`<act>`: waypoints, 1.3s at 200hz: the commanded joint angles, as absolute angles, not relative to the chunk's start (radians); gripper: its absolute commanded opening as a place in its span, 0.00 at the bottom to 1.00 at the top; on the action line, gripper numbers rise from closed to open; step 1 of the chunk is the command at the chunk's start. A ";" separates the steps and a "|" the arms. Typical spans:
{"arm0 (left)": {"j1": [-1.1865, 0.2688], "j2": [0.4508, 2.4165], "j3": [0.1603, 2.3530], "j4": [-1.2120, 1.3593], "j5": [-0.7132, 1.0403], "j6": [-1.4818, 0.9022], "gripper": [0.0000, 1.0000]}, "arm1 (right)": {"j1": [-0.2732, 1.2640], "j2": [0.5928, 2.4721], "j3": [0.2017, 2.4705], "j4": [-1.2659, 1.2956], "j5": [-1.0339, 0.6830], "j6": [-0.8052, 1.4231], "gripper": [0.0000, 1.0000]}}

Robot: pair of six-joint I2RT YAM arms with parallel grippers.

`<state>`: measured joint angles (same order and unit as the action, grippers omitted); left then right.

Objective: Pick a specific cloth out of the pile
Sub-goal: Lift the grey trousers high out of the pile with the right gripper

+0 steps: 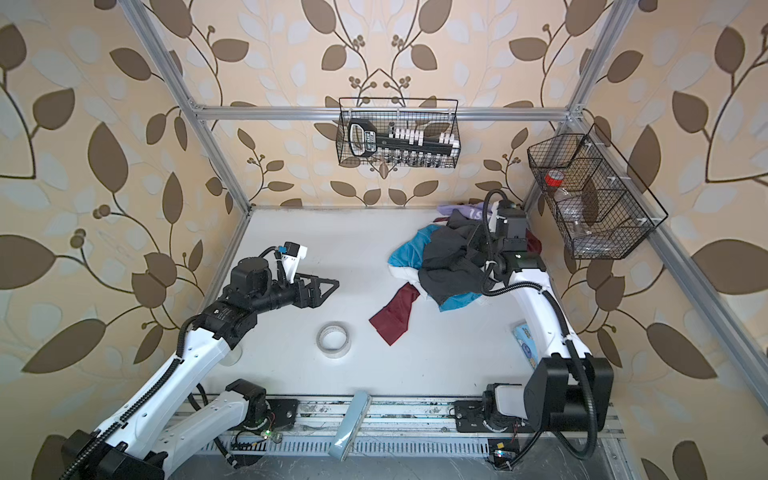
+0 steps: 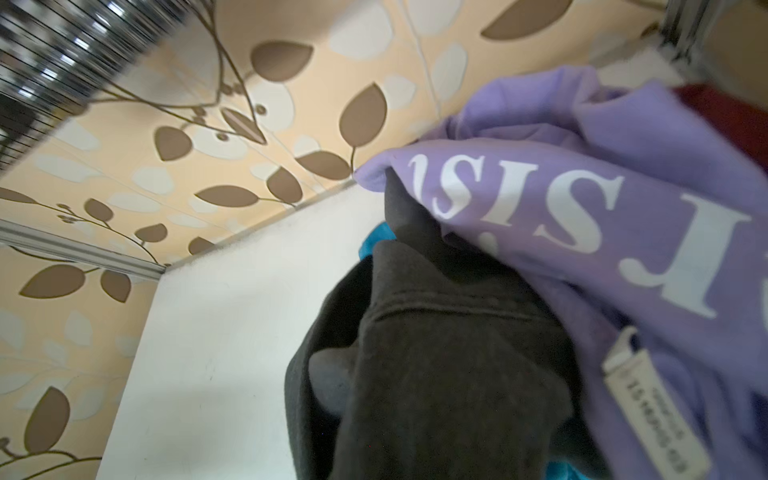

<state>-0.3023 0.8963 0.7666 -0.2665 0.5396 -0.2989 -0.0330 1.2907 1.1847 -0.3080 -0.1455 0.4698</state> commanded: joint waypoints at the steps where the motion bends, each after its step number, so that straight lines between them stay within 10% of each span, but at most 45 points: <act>1: -0.313 0.874 0.763 -0.251 0.540 -0.294 0.99 | -0.031 1.231 1.282 -0.243 -0.143 0.428 0.00; 191: -0.318 0.777 0.794 -0.312 0.485 -0.291 0.99 | -0.014 1.410 2.079 0.267 -0.599 0.821 0.00; 260: -0.318 0.634 0.871 -0.455 0.407 -0.268 0.99 | 0.309 1.597 2.168 0.336 -0.604 0.782 0.00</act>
